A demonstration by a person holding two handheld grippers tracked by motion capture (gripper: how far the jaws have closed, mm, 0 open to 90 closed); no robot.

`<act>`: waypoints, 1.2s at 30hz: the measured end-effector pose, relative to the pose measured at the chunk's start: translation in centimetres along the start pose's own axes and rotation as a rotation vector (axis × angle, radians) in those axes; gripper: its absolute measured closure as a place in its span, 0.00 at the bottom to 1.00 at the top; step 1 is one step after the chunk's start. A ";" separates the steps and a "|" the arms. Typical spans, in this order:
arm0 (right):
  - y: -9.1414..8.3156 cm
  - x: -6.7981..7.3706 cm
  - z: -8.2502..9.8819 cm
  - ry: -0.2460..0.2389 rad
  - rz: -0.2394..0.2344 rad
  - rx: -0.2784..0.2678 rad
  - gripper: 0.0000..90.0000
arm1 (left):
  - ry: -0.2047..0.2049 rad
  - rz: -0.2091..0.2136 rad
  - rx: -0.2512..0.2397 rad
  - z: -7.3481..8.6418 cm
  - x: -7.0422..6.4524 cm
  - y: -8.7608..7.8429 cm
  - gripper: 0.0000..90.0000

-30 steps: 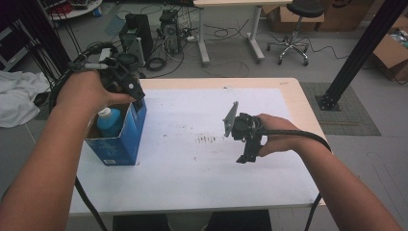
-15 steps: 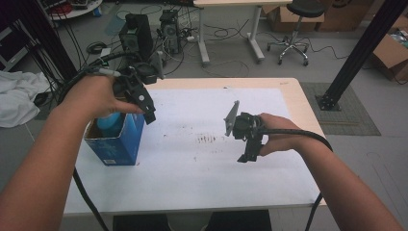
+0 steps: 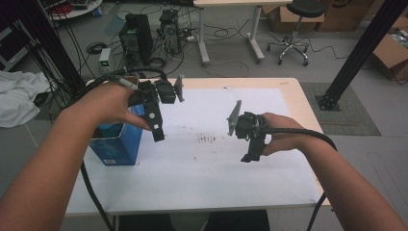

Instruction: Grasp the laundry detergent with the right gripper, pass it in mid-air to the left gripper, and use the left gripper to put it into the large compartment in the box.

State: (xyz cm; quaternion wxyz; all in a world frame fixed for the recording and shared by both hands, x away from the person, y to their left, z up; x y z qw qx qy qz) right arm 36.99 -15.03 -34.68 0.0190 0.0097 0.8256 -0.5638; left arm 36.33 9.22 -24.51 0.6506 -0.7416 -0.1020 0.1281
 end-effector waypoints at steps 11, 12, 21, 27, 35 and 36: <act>-0.2 -0.5 0.1 0.000 0.004 0.016 0.00 | 0.188 0.024 0.060 -1.4 -1.3 2.8 0.00; -0.3 -0.6 0.1 -0.002 0.004 0.020 0.00 | 0.190 0.022 0.058 -1.4 -1.3 2.8 0.00; -0.4 -0.9 0.3 0.002 0.005 0.023 0.00 | 0.190 0.006 0.055 -1.8 -0.8 3.1 0.00; -0.5 -0.9 0.4 0.001 0.006 0.026 0.00 | 0.192 -0.001 0.043 -2.1 -0.9 2.8 0.00; -0.6 -0.9 0.4 0.003 0.009 0.026 0.00 | 0.192 -0.005 0.029 -2.2 -0.9 2.6 0.00; -0.6 -0.9 0.4 0.003 0.009 0.025 0.00 | 0.191 -0.004 0.028 -2.2 -0.8 2.6 0.00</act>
Point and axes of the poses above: each handheld gripper's, and its own axes: y roughly forward along the jaws, z roughly out of its underside, x roughly to its left, the point moved 4 cm from there along y, roughly forward along the jaws, and after that the axes turned 10 degrees about -x, right-handed, at the moved point
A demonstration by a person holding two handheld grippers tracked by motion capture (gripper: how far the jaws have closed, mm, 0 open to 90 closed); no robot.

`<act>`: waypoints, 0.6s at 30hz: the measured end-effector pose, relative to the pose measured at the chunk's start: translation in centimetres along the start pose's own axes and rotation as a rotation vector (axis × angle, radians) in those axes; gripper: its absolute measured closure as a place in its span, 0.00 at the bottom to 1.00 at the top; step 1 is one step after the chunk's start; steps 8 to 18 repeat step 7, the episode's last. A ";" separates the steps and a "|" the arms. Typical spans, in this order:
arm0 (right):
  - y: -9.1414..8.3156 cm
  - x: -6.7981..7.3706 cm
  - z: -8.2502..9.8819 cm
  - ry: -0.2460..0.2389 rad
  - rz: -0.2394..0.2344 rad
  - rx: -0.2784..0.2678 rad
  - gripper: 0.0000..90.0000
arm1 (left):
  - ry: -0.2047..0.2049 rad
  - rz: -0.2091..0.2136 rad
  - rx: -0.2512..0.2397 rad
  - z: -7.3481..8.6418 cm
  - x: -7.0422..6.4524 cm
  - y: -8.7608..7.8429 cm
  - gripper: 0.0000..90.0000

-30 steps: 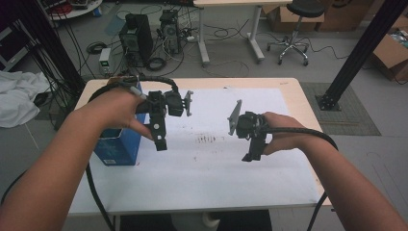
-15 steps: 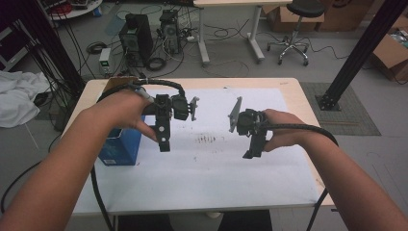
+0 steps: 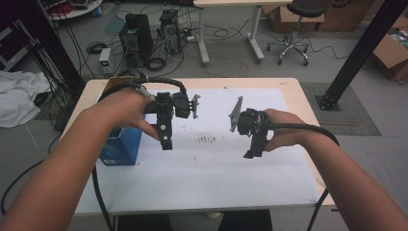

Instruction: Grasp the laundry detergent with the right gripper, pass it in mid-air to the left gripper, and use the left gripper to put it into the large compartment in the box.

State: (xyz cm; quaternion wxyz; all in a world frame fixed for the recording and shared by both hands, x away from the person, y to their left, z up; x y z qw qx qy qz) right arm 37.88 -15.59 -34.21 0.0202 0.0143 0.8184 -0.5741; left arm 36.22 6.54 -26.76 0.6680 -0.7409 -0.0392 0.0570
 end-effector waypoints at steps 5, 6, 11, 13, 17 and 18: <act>0.0 0.0 0.0 0.000 0.003 0.001 0.00 | -0.003 -0.004 -0.010 -0.1 0.1 -0.1 0.00; 0.0 0.0 0.0 0.001 0.003 0.000 0.00 | -0.002 -0.006 -0.011 -0.1 0.0 -0.1 0.00; 0.0 0.0 0.0 0.001 0.004 -0.002 0.00 | 0.001 -0.006 -0.008 -0.1 0.0 -0.1 0.00; 0.0 0.0 0.0 0.001 0.004 -0.002 0.00 | 0.001 -0.006 -0.008 -0.1 0.0 -0.1 0.00; 0.0 0.0 0.0 0.001 0.004 -0.002 0.00 | 0.001 -0.006 -0.008 -0.1 0.0 -0.1 0.00; 0.0 0.0 0.0 0.001 0.004 -0.002 0.00 | 0.001 -0.006 -0.008 -0.1 0.0 -0.1 0.00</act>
Point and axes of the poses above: each handheld gripper's, and its own axes: y roughly forward along the jaws, z roughly out of its underside, x roughly to its left, the point moved 4 cm from there along y, roughly forward along the jaws, and after that the axes turned 10 degrees about -x, right-handed, at the moved point
